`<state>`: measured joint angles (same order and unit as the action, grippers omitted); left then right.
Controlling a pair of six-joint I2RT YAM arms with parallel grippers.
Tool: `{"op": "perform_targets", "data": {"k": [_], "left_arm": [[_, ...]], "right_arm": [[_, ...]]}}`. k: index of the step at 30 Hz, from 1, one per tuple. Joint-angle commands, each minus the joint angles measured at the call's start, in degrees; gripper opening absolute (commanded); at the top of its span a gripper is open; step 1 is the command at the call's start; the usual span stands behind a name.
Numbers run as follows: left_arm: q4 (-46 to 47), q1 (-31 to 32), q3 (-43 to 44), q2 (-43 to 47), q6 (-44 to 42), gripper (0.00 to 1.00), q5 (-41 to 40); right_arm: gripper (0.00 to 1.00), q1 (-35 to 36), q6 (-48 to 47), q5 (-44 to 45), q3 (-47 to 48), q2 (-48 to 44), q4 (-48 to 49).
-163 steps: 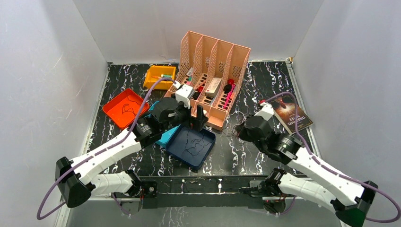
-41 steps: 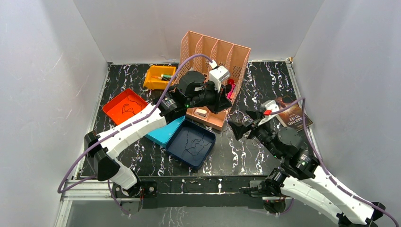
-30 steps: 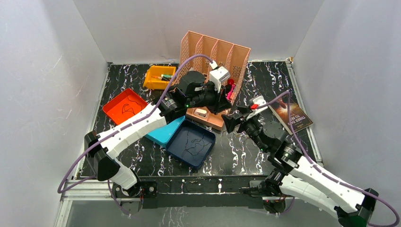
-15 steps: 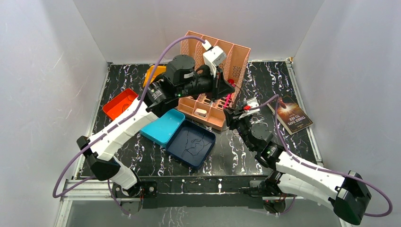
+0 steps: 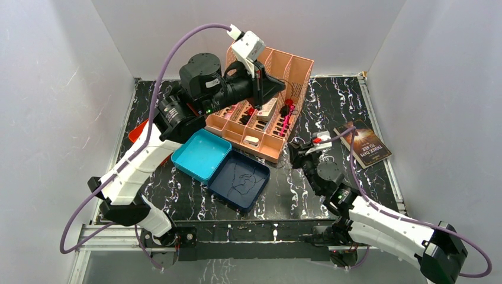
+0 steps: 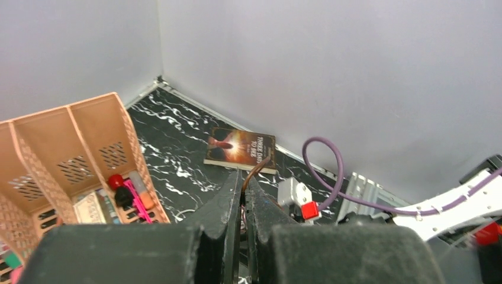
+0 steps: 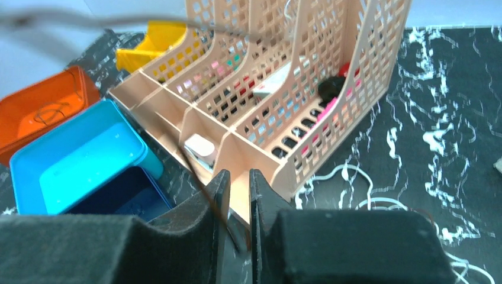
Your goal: Untangle the cables
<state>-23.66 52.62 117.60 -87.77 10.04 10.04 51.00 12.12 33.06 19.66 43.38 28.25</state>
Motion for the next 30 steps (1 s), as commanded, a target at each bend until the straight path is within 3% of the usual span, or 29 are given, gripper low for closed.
{"op": "perform_targets", "data": {"k": [1, 15, 21, 30], "left_arm": [[-0.8, 0.0, 3.5, 1.9, -2.5, 0.00, -6.3], [0.5, 0.0, 8.2, 4.6, -9.0, 0.00, -16.5], [1.3, -0.1, 8.6, 5.2, -11.0, 0.00, -19.8], [-3.9, 0.0, 5.7, 4.9, -12.7, 0.00, -28.7]], "right_arm": [[0.25, -0.3, 3.3, 2.4, -2.6, -1.5, -1.2], [0.26, -0.6, 7.4, 5.3, -5.0, 2.1, -2.7], [0.32, -0.6, 18.0, 11.5, -6.1, 2.6, -11.5], [0.42, -0.6, 20.2, 6.2, -6.0, -5.3, -17.9]]}}
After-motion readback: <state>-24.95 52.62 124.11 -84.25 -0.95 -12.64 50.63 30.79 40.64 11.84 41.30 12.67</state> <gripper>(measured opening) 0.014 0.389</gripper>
